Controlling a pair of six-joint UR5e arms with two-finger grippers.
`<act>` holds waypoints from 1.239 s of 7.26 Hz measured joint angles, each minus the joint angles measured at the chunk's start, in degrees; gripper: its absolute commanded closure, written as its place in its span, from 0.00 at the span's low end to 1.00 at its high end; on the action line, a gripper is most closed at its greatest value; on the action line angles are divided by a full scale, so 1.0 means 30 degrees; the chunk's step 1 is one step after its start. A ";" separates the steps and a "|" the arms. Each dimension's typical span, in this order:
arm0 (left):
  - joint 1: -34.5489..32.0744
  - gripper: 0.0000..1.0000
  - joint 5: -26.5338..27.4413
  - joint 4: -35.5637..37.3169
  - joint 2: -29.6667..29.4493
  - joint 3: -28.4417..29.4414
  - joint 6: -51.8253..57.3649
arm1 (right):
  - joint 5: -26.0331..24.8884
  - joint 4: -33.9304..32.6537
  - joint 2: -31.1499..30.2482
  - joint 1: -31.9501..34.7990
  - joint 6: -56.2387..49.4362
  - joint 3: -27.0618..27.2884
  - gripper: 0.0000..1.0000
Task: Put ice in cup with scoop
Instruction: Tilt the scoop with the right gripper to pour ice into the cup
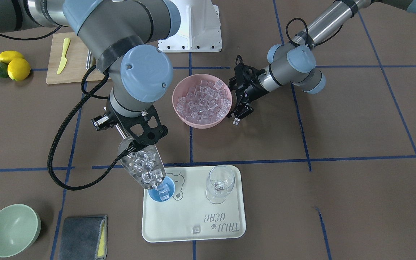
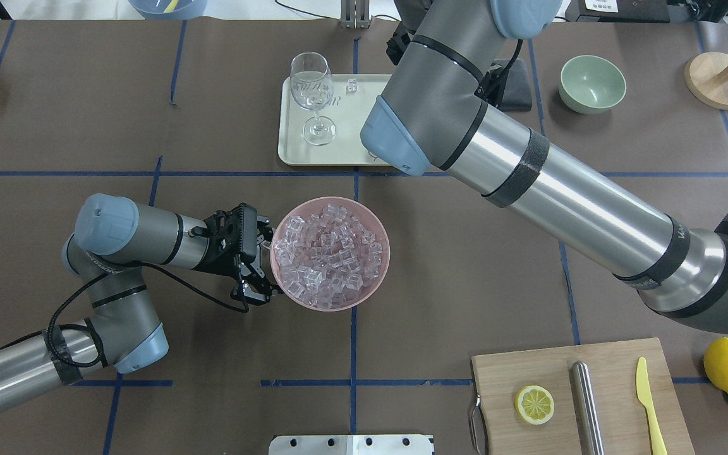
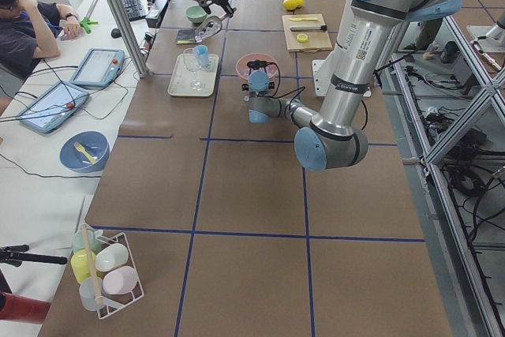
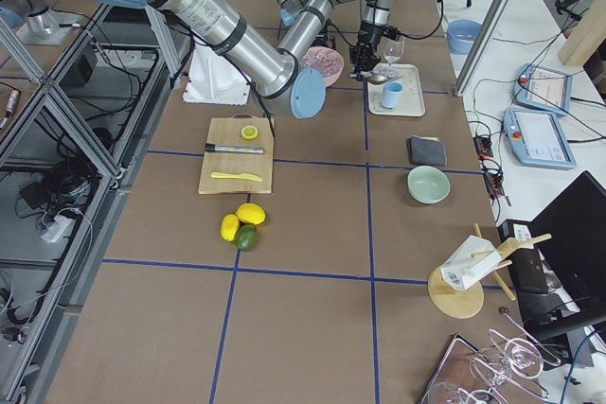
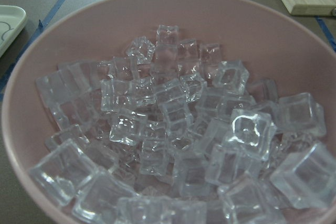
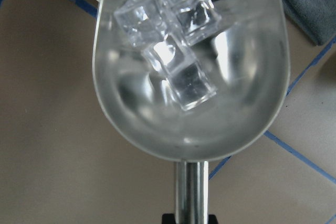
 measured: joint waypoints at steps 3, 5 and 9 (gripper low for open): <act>-0.0001 0.00 0.0000 0.0002 0.0000 0.0000 0.0022 | -0.0001 0.0000 0.0069 0.0009 -0.0194 -0.0110 1.00; 0.0000 0.00 0.0001 0.0014 0.0000 0.0000 0.0012 | -0.0001 0.0000 0.0054 0.0011 -0.0322 -0.0113 1.00; 0.0000 0.00 0.0000 -0.0006 0.0000 0.0000 0.0023 | 0.0002 -0.0014 -0.0479 -0.0014 -0.0401 0.0077 1.00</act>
